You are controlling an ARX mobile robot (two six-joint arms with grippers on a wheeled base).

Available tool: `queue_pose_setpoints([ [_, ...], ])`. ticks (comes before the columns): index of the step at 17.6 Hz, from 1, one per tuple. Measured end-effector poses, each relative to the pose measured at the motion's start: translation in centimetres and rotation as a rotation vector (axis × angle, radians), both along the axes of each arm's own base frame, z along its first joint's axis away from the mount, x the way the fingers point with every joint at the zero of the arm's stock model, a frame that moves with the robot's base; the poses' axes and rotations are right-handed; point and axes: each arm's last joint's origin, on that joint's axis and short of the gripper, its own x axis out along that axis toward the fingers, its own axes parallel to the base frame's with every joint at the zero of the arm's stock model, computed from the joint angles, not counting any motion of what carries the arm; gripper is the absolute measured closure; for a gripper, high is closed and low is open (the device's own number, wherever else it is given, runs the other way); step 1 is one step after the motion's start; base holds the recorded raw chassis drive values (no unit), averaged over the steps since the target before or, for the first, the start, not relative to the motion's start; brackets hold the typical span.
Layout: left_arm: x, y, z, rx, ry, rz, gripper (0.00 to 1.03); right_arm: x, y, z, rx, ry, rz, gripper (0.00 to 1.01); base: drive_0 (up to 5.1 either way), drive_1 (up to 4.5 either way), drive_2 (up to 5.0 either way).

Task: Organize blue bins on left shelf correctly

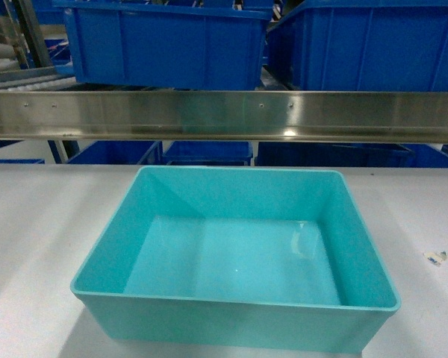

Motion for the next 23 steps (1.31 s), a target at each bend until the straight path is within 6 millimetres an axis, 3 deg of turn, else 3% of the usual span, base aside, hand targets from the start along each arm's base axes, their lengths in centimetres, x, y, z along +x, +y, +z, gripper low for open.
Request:
queue_pose_setpoints([
  [3, 5.3, -1.8, -3.1, 0.034, 0.239, 0.022, 0.05, 5.4, 3.0, -1.3, -0.062, 0.234, 0.09, 0.03, 0.0, 0.0, 0.0],
  [5, 6.4, -2.2, -4.9, 0.033, 0.358, 0.039, 0.05, 7.4, 4.4, -2.5, -0.075, 0.382, 0.173, 0.03, 0.0, 0.0, 0.0],
  [11, 6.6, -2.1, -5.0, 0.013, 0.361, 0.053, 0.05, 7.8, 4.5, -3.3, -0.065, 0.406, 0.177, 0.03, 0.0, 0.0, 0.0],
  [17, 10.1, -3.3, -8.0, -0.065, 0.563, 0.032, 0.05, 11.3, 7.2, -6.7, -0.157, 0.506, 0.215, 0.03, 0.0, 0.0, 0.0],
  [23, 11.3, -6.1, -9.3, -0.047, 0.618, -0.035, 0.05, 13.4, 6.0, -9.1, -0.258, 0.531, 0.114, 0.03, 0.0, 0.0, 0.0],
])
